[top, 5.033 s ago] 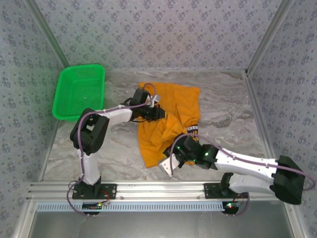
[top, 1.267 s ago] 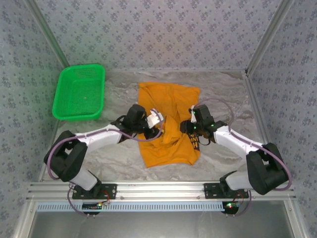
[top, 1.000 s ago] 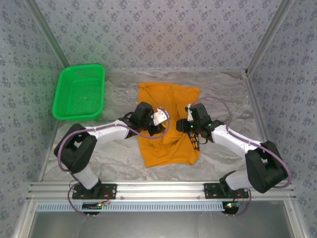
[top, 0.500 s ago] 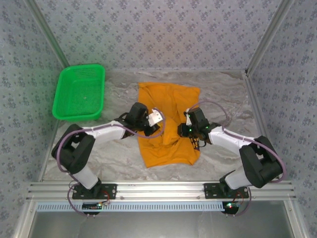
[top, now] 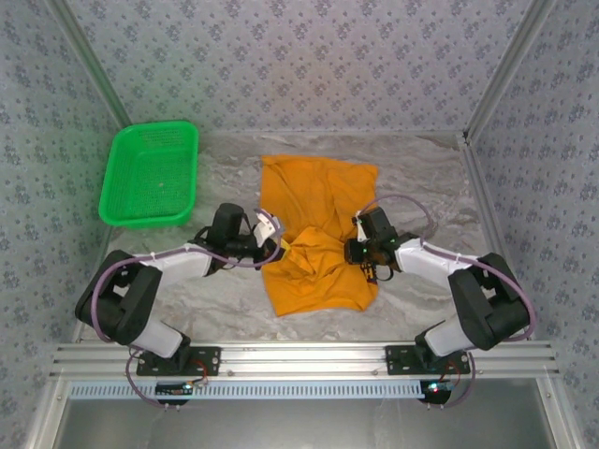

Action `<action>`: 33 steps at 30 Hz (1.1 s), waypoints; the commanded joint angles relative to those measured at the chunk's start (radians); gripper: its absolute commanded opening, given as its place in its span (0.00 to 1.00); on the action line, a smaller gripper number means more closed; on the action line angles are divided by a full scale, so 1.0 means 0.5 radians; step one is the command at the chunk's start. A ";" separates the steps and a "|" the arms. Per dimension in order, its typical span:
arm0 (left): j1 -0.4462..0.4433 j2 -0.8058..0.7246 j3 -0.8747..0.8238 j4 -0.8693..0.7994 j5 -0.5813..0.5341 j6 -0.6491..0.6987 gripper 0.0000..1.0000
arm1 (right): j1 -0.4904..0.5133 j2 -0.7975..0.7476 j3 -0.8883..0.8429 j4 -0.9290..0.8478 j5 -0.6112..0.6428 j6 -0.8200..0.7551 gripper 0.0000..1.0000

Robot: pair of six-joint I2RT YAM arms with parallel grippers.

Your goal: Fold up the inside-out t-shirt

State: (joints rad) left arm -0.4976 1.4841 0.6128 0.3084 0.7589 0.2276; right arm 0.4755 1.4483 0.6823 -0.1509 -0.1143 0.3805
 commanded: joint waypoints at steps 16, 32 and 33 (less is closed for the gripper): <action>-0.018 -0.015 0.093 -0.078 0.023 -0.026 0.02 | 0.852 0.048 0.298 0.115 0.675 -0.283 0.46; -0.024 -0.014 0.156 -0.299 -0.351 0.154 0.05 | 0.128 0.002 0.301 0.085 -0.804 -0.344 0.00; -0.029 -0.006 0.179 -0.330 -0.398 0.169 0.07 | 0.115 0.014 0.336 0.041 -1.052 -0.448 0.00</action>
State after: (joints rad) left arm -0.5102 1.4807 0.6567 0.2096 0.6365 0.2642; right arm 0.5617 1.4513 0.8120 -0.0811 -0.2646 0.2569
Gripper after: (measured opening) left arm 0.057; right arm 0.060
